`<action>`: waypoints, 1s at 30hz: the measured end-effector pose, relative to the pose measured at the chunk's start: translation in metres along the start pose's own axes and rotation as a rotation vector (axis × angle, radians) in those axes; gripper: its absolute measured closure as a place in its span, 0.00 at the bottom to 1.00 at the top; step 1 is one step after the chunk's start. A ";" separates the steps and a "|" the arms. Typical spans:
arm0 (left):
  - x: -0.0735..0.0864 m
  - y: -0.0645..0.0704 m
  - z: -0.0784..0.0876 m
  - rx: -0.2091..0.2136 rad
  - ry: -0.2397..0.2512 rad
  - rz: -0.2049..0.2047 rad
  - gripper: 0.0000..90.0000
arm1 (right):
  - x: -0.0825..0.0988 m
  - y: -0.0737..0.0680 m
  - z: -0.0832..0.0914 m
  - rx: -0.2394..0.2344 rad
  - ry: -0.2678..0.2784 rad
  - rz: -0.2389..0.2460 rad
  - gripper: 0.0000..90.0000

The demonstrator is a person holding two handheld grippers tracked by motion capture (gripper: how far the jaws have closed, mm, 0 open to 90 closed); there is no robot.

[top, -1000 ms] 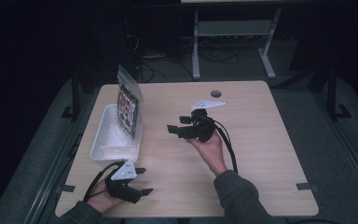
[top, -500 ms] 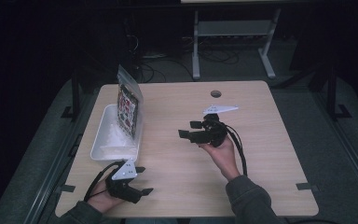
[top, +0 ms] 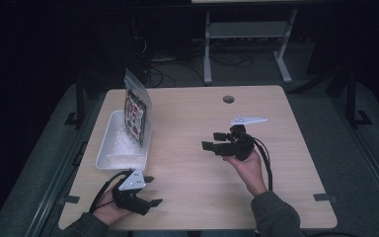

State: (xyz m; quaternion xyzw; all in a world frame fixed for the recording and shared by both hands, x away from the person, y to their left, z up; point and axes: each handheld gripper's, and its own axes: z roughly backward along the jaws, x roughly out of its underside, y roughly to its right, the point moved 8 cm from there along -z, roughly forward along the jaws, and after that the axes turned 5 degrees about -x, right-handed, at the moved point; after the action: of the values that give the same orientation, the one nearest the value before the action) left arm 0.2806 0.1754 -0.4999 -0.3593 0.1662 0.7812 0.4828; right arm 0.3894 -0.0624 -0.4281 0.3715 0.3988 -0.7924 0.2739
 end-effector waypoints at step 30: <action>-0.001 -0.001 0.000 -0.001 0.004 0.008 0.24 | 0.045 0.016 0.041 0.034 -0.066 -0.030 0.29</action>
State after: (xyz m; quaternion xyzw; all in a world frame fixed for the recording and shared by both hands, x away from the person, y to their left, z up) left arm 0.2813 0.1752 -0.4992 -0.3604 0.1683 0.7824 0.4791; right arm 0.3597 -0.1115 -0.4547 0.3438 0.3817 -0.8149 0.2684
